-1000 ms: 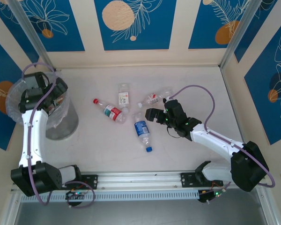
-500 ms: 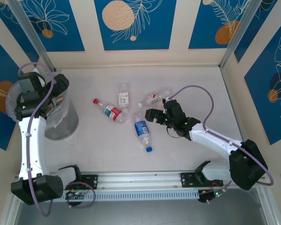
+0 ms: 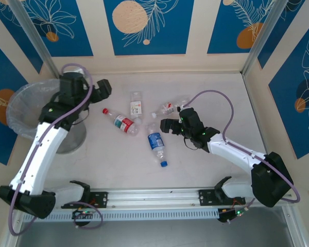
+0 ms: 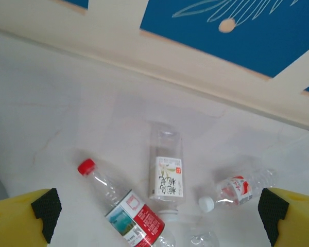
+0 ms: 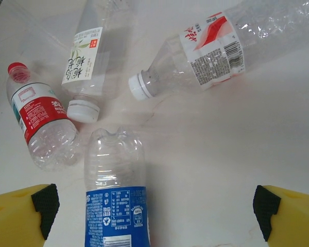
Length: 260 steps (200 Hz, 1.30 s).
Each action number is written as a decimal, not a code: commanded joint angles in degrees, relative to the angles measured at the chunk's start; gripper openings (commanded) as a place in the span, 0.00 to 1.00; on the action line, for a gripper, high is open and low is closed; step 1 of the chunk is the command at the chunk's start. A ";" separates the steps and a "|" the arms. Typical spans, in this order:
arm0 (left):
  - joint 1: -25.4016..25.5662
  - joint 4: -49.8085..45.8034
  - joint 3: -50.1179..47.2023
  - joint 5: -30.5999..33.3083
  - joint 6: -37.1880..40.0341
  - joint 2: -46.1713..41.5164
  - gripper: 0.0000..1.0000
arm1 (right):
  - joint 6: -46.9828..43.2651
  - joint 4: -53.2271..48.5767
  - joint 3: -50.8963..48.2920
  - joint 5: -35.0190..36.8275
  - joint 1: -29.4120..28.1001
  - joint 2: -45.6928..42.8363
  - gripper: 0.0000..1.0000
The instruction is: Put the plastic bottles in the bin
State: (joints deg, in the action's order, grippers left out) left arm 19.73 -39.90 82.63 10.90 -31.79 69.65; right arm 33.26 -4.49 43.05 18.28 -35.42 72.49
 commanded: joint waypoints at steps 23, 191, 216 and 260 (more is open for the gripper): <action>6.53 2.27 -1.91 7.25 -12.16 10.02 0.99 | -0.69 4.55 -2.73 1.12 0.40 -4.00 1.00; 5.86 -4.65 2.43 9.79 -40.06 42.82 1.00 | -0.60 -2.48 -4.20 0.51 0.44 -11.65 1.00; 4.72 -3.48 1.31 8.86 -39.85 44.06 0.99 | -0.38 -2.47 -4.79 1.13 0.49 -12.39 1.00; 4.18 -0.84 -0.67 9.70 -39.94 44.29 0.92 | -0.39 -2.36 -4.75 1.34 0.53 -12.28 1.00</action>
State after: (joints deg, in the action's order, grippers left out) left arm 24.60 -41.45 83.20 19.79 -70.19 112.99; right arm 32.80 -6.81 38.54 18.24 -35.11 60.95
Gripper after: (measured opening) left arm 0.939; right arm 0.997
